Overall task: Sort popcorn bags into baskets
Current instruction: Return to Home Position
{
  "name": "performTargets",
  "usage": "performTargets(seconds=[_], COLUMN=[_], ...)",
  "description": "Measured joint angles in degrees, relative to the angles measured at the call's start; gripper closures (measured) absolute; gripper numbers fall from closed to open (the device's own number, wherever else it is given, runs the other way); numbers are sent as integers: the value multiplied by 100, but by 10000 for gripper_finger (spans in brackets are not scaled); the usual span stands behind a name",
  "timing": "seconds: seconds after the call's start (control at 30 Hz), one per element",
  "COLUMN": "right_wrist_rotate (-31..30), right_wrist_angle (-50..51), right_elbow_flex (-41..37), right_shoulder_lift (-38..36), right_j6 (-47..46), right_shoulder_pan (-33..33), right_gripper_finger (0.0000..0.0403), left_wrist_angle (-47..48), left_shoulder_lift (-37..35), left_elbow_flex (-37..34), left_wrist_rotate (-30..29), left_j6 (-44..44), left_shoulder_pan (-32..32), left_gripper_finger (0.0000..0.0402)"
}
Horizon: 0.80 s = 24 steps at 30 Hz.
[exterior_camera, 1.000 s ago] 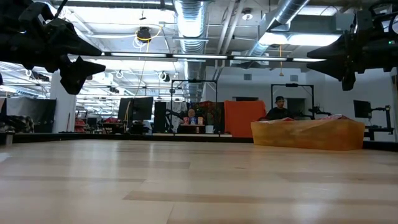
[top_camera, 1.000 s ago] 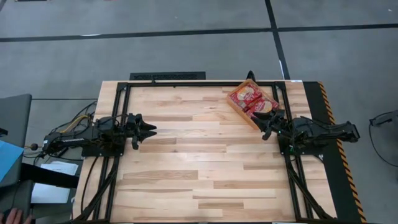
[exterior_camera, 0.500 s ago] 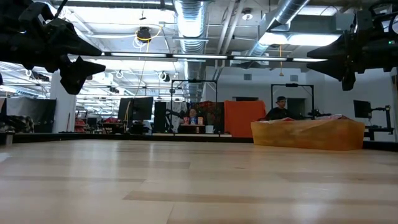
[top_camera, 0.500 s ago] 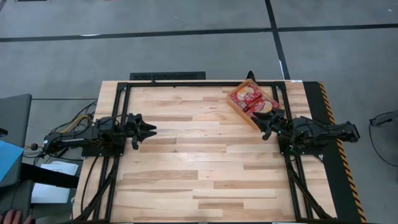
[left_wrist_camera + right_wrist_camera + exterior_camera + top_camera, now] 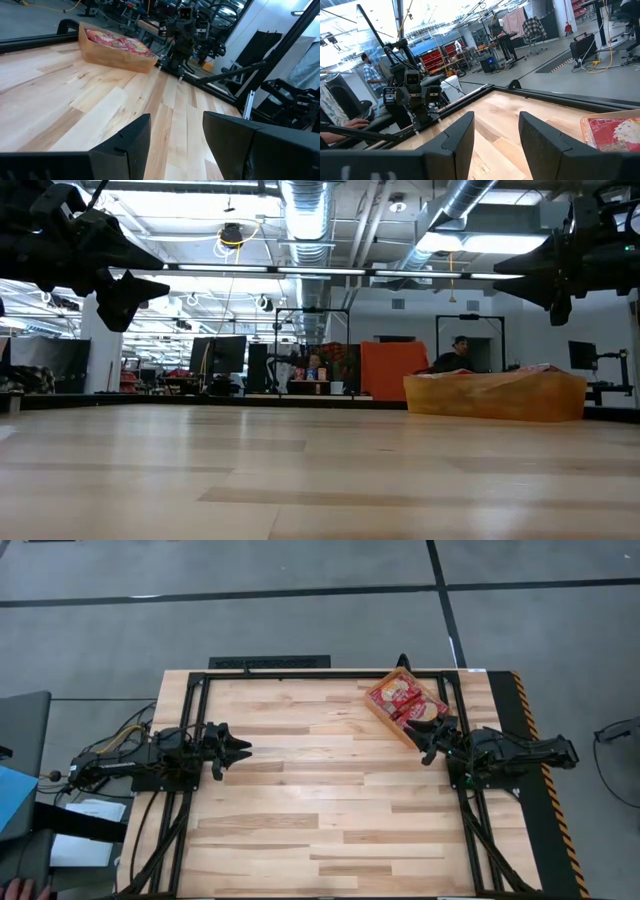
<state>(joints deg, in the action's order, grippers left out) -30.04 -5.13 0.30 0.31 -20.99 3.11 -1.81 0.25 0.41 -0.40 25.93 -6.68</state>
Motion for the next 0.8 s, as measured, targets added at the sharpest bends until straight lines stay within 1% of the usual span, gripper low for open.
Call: performTargets(seconds=[0.47, 0.8], right_wrist_rotate=[0, 1], right_wrist_angle=[1, 0], right_elbow_flex=[0, -2], right_shoulder_lift=[-1, -2], right_j6=[1, 0], right_shoulder_pan=[0, 0], right_gripper_finger=[211, 222], left_wrist_angle=[1, 1], left_shoulder_lift=[0, 0], left_elbow_flex=[1, 0], left_wrist_rotate=[0, 1], left_j6=[0, 0], left_shoulder_pan=[0, 2], left_gripper_finger=[233, 233])
